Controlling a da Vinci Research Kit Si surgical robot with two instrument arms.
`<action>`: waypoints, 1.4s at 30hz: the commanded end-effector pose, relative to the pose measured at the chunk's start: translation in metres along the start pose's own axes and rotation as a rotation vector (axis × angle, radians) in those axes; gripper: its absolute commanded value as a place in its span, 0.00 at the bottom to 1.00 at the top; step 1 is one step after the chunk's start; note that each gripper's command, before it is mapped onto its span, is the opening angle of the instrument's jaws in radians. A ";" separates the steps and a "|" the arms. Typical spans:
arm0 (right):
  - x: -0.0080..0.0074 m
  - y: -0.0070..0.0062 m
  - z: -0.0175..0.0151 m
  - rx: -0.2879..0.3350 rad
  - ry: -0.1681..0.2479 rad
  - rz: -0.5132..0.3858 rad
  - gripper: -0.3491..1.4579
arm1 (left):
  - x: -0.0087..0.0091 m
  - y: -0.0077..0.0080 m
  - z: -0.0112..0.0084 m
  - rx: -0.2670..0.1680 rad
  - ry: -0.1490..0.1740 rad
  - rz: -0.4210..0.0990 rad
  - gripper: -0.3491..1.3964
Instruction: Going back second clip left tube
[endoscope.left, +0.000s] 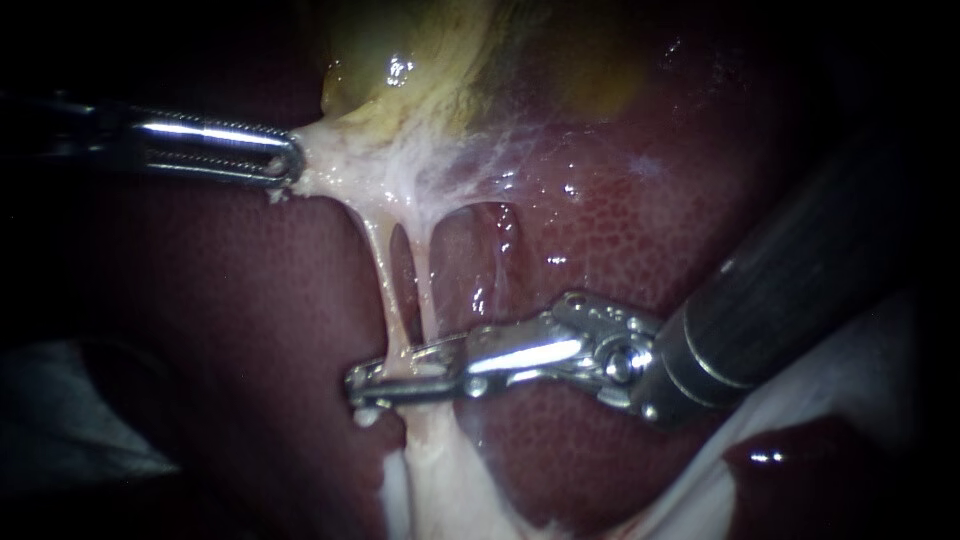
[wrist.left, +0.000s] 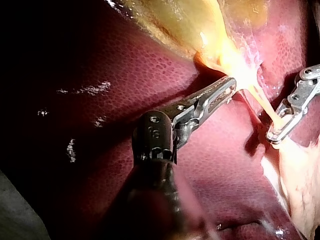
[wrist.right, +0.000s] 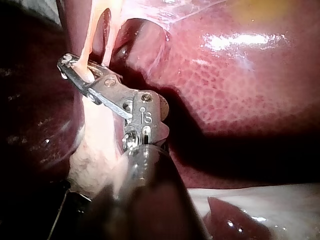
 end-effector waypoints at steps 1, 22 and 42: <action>0.0000 0.0000 0.0000 0.001 -0.001 0.000 0.00 | 0.0000 0.0000 0.0000 0.000 0.000 0.000 0.00; 0.0018 -0.0006 -0.0033 -0.279 -0.045 -0.406 0.47 | 0.0000 0.0000 0.0000 0.000 0.000 0.000 0.00; 0.0031 -0.0073 -0.0158 -0.392 -0.222 -0.610 0.47 | 0.0000 0.0000 0.0000 0.000 0.000 0.000 0.00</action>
